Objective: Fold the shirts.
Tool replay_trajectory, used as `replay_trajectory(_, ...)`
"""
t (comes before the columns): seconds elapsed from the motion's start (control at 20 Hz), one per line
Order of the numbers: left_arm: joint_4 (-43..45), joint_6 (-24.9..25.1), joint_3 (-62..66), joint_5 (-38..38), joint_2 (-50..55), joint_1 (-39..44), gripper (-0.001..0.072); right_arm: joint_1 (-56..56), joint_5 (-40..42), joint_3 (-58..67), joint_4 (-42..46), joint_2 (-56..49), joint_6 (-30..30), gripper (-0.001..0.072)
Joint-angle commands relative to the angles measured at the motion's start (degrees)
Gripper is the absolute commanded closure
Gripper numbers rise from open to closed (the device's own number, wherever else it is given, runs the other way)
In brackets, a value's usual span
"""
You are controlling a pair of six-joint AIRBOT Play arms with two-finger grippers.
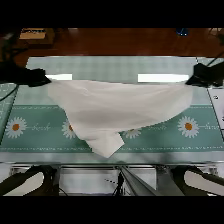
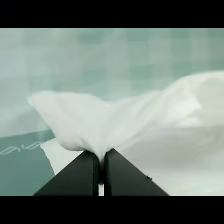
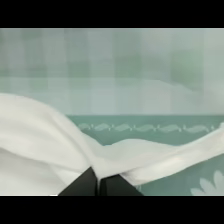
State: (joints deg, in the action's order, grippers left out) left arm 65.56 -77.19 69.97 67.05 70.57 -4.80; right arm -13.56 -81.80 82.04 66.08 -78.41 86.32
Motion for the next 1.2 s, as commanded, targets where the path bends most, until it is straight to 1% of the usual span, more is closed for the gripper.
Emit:
replay_trajectory(0.0, 0.0, -0.5, -1.0, -6.4, 10.4, 2.4, 0.0680, 1.0, 14.2, -0.1, -3.0, -10.8, 0.5, 0.0689)
replay_trajectory(0.1, 0.1, -0.5, -1.0, -5.1, 14.0, 2.3, 0.0680, 1.0, 18.1, -0.1, -3.3, -13.7, 1.7, 0.0688)
replay_trajectory(0.2, 0.0, -0.5, -1.0, -3.7, 16.1, 2.3, 0.0677, 1.0, 20.4, -0.1, -4.6, -15.6, 2.6, 0.0688)
replay_trajectory(0.25, 0.0, -0.5, -1.0, -2.9, 16.4, 2.3, 0.0648, 1.0, 20.8, -0.1, -5.2, -16.1, 2.6, 0.0685)
replay_trajectory(0.3, 0.1, -0.4, -0.9, -2.4, 16.2, 2.1, 0.0580, 1.0, 21.0, -0.1, -5.1, -16.2, 2.5, 0.0605)
replay_trajectory(0.35, 0.3, -0.4, -0.5, -1.6, 16.0, 1.7, 0.0404, 1.0, 20.8, 0.0, -5.2, -16.1, 1.8, 0.0491)
replay_trajectory(0.4, 1.0, -0.4, 1.1, 0.5, 16.0, 0.9, 0.0288, 0.7, 19.1, 0.5, -5.3, -15.9, 0.3, 0.0433)
replay_trajectory(0.45, 2.7, -0.5, 3.5, 3.6, 16.0, -0.2, 0.0273, 0.0, 15.6, 1.6, -5.1, -15.8, -2.8, 0.0408)
replay_trajectory(0.5, 4.5, -0.5, 6.8, 8.1, 15.9, -1.6, 0.0241, -0.8, 11.1, 3.1, -4.1, -15.5, -5.5, 0.0408)
replay_trajectory(0.55, 5.2, -1.0, 9.6, 13.0, 15.8, -3.0, 0.0237, -1.9, 6.4, 4.4, -2.3, -14.9, -7.6, 0.0408)
replay_trajectory(0.6, 5.2, -1.8, 11.7, 17.8, 15.4, -4.7, 0.0236, -3.2, 1.5, 5.4, 1.3, -13.8, -8.8, 0.0407)
replay_trajectory(0.65, 5.1, -3.5, 12.0, 20.8, 14.4, -6.2, 0.0236, -4.4, -2.6, 5.6, 5.7, -12.5, -9.3, 0.0404)
replay_trajectory(0.7, 3.5, -4.5, 10.9, 21.3, 12.7, -7.2, 0.0235, -6.1, -6.6, 5.4, 10.4, -11.2, -8.6, 0.0336)
replay_trajectory(0.75, -0.1, -4.5, 8.6, 20.4, 10.6, -7.9, 0.0213, -8.6, -8.2, 4.1, 11.6, -9.8, -5.8, 0.0249)
replay_trajectory(0.8, -3.5, -4.5, 5.0, 19.1, 7.8, -8.1, 0.0171, -11.0, -9.1, 2.4, 10.7, -8.7, -5.5, 0.0230)
replay_trajectory(0.9, -5.4, -4.3, -4.3, 17.4, 2.8, -7.2, 0.0159, -15.7, -8.2, -3.0, 7.6, -6.1, -6.1, 0.0230)
replay_trajectory(1.0, -5.9, -2.6, -15.6, 17.1, -1.3, -6.2, 0.0159, -19.9, -4.4, -9.5, 1.0, -3.2, -8.4, 0.0228)
replay_trajectory(1.05, -7.1, -1.4, -21.3, 16.3, -3.2, -5.8, 0.0159, -21.6, -2.6, -12.6, -2.1, -1.8, -9.7, 0.0215)
replay_trajectory(1.1, -9.5, -0.2, -27.2, 14.6, -5.2, -5.7, 0.0153, -22.9, -1.7, -14.8, -4.9, -1.0, -11.3, 0.0182)
replay_trajectory(1.15, -12.8, 1.2, -32.2, 12.9, -7.0, -5.8, 0.0083, -23.9, -1.5, -16.4, -7.1, -0.7, -12.7, 0.0141)
